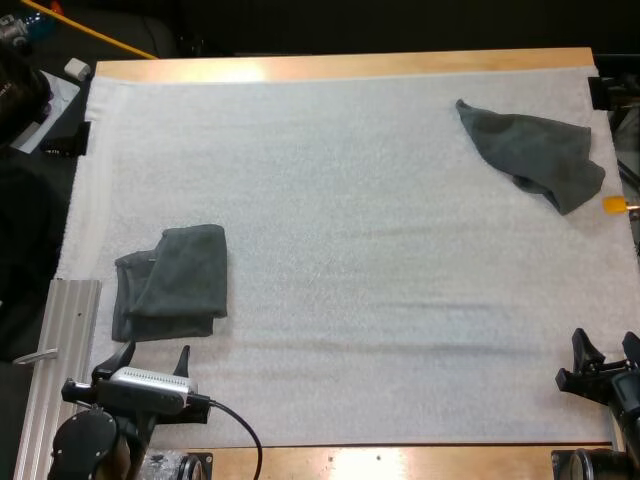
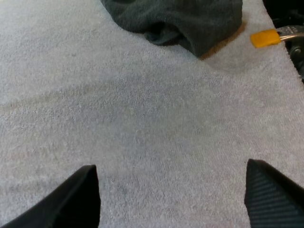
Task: Pick towel from pile, fold and stack
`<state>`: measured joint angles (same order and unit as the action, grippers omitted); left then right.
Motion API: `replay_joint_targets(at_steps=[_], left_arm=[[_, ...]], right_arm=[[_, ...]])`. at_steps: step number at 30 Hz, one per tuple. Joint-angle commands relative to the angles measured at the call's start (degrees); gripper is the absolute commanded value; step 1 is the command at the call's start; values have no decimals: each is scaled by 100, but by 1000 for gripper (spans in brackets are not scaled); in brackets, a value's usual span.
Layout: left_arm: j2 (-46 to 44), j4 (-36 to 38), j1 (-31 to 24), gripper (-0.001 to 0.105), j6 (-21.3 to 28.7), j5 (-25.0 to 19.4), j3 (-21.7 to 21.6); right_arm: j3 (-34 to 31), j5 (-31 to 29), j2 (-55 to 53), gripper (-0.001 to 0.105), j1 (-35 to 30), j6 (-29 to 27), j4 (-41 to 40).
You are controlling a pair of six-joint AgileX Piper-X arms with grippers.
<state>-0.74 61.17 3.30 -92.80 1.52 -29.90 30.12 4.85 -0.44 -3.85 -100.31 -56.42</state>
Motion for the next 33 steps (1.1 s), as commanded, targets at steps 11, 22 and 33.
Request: replay_joint_targets(at_steps=[11,22,33], left_arm=[[-851,-54,8,62,-36,6,-19],[-807,-95,16,62,-22,-19,-12],[-835,-118,15,62,-19,-24,-12]], right_arm=[[26,8,-254,63,-7,-4,52],[18,-6,-248,63,4,-33,38],[23,-8,-247,63,3,-26,54]])
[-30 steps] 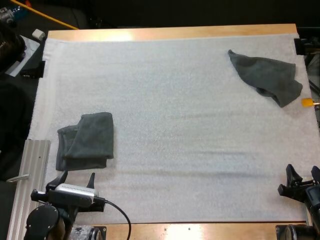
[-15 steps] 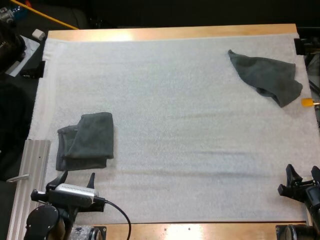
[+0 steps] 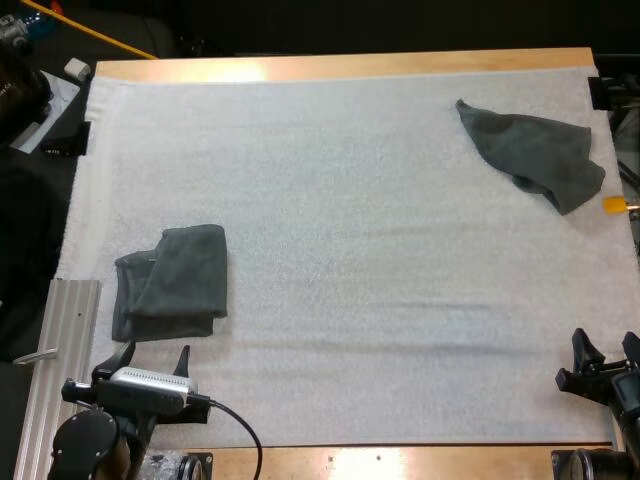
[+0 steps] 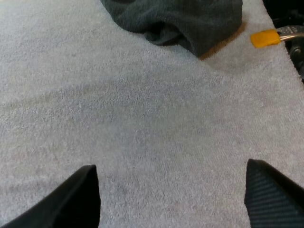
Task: Pick towel from pile, fold and stack
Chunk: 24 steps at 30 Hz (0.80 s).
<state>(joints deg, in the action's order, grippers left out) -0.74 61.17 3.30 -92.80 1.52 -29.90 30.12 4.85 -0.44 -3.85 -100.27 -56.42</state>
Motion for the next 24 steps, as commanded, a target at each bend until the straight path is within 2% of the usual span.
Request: replay_joint_targets(at_steps=[1,24], left_arm=[[-833,-114,9,61,-20,-23,-12],[-802,-55,11,61,-47,13,-1]], right_arm=[[20,-10,-249,63,0,-29,53],[19,13,-243,63,-11,-22,52]])
